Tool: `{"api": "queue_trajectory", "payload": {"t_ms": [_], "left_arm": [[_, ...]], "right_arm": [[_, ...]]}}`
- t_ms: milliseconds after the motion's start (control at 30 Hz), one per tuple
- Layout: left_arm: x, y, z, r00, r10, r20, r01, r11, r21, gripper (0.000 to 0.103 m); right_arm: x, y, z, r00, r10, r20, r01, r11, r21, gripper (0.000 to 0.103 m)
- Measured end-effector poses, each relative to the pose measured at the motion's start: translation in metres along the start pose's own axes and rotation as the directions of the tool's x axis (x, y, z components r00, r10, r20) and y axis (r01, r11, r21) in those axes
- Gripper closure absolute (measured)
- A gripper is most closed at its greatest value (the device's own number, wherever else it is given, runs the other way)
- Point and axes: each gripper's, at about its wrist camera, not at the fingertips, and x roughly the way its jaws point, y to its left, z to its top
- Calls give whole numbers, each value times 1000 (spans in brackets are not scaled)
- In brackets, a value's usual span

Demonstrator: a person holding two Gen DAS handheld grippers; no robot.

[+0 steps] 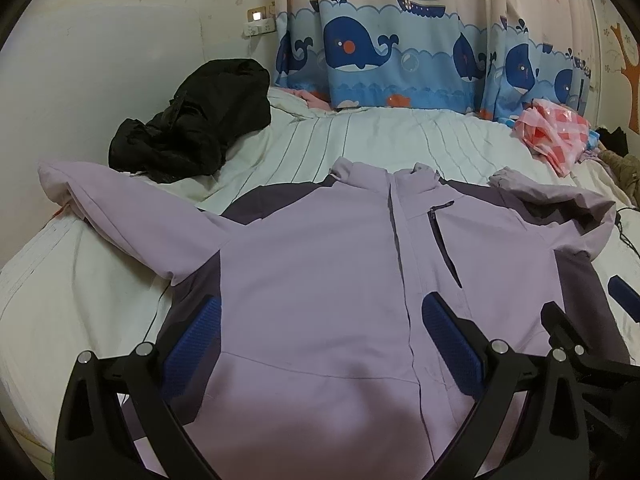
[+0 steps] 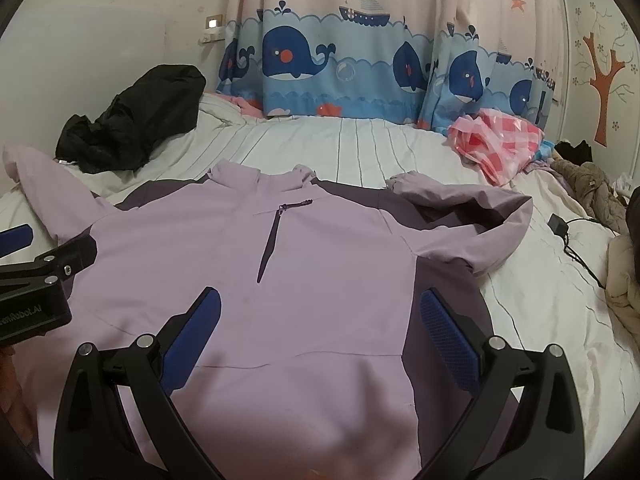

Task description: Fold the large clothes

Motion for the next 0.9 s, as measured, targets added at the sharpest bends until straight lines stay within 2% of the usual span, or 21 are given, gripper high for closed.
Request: {"api": "queue_trajectory", "payload": {"t_ms": [900], "left_arm": [[5, -2, -1, 1000, 23, -10, -23, 1000, 12, 6]], "right_arm": [[2, -1, -1, 1000, 8, -5, -8, 1000, 4, 7]]}}
